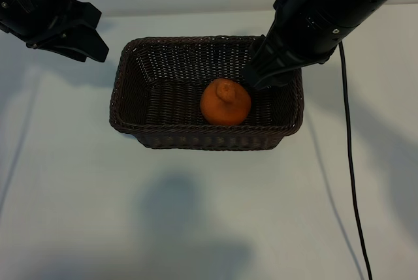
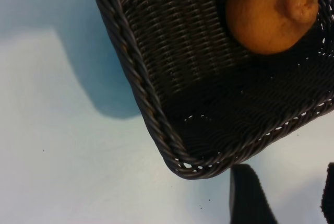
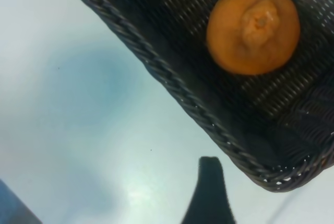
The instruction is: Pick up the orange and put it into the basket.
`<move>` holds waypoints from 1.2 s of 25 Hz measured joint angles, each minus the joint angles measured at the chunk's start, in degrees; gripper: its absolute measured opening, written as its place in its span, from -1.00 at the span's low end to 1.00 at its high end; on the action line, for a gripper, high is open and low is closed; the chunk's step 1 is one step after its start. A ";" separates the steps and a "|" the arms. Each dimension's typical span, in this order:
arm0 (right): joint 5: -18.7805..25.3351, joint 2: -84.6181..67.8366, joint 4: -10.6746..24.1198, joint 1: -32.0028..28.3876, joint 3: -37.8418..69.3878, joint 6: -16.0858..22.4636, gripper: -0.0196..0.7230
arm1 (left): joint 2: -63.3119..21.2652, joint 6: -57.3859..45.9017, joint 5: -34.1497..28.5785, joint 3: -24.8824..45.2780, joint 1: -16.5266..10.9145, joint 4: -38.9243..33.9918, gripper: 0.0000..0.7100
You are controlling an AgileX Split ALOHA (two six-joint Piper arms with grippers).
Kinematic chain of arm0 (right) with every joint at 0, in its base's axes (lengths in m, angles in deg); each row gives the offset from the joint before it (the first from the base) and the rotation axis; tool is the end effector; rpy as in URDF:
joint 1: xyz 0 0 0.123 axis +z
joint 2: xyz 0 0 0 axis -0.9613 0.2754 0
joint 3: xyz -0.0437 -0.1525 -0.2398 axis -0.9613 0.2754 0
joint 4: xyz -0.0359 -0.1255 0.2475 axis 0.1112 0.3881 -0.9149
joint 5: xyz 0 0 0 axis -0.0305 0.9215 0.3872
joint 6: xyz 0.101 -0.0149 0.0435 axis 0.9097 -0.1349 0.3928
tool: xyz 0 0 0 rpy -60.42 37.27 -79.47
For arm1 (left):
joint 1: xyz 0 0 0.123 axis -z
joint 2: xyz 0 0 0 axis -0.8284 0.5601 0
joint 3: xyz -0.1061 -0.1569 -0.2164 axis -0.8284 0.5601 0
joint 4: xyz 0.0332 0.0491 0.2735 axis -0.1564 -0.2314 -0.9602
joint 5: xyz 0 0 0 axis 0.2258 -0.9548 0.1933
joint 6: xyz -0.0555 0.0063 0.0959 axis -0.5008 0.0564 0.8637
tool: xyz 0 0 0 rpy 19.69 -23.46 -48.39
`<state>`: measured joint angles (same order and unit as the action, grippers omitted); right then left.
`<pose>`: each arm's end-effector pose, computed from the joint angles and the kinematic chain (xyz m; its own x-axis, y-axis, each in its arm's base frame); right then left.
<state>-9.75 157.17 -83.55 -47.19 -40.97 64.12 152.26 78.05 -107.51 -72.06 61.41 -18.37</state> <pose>0.3319 0.1869 0.3147 -0.7573 -0.4773 -0.4457 -0.5722 0.8140 0.1005 0.3727 -0.0799 0.2941 -0.9100 0.2041 -0.3608 0.3300 0.8834 -0.3328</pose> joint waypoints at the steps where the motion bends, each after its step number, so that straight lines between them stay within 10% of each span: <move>1: 0.22 0.00 0.00 0.00 0.00 0.00 0.48 | 0.00 0.00 0.00 0.00 0.00 0.00 0.12; 16: 7.68 -3.14 7.26 -0.69 0.00 2.17 0.36 | 0.00 0.00 0.00 0.00 0.00 0.00 0.12; 30: 7.77 -8.29 8.66 -15.31 0.00 3.05 0.32 | 0.00 0.06 0.00 0.00 0.00 0.00 0.12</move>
<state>-1.98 148.88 -74.89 -62.50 -40.97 67.17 152.26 78.10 -107.51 -72.06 61.41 -18.37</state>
